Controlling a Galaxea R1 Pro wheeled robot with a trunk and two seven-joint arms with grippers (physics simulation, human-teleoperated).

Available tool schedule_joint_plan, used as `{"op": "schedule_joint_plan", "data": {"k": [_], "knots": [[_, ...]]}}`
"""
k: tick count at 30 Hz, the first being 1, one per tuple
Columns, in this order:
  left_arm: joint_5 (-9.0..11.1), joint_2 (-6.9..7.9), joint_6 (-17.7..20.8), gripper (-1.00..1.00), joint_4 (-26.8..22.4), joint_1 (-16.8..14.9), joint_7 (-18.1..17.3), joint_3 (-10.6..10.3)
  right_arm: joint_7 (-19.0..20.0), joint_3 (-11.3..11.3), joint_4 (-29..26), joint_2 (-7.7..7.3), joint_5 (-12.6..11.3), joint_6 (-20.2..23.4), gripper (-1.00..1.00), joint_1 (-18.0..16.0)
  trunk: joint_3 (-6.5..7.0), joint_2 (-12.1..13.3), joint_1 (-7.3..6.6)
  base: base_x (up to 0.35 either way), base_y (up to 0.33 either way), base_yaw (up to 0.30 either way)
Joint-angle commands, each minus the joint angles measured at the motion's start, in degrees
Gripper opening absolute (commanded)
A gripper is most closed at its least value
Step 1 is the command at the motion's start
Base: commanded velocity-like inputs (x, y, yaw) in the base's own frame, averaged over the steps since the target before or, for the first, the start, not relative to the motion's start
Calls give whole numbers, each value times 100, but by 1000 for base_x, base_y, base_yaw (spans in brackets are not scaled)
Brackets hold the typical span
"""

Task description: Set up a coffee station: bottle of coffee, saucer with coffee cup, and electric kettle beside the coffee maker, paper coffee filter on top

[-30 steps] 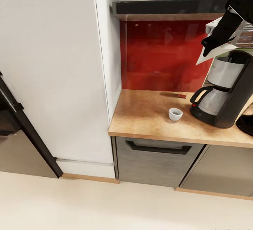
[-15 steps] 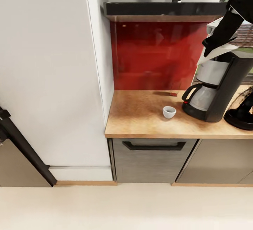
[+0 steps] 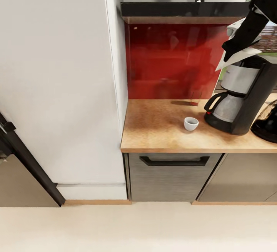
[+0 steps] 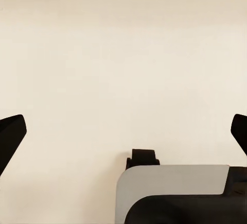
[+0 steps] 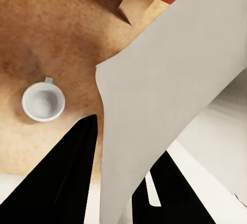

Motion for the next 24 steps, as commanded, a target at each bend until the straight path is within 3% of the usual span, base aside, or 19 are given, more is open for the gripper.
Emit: {"op": "schedule_joint_plan", "data": {"k": [1,24], "knots": [[14,0,-8,100,-9,2,1,-2,58,-13,-2,-51,39,29,-100,-153,-5,-2,0,0,0,0],[14,0,-13,100,-9,2,1,-4,20,56,-18,-121,89,43,-100,-450,-5,-2,0,0,0,0]]}}
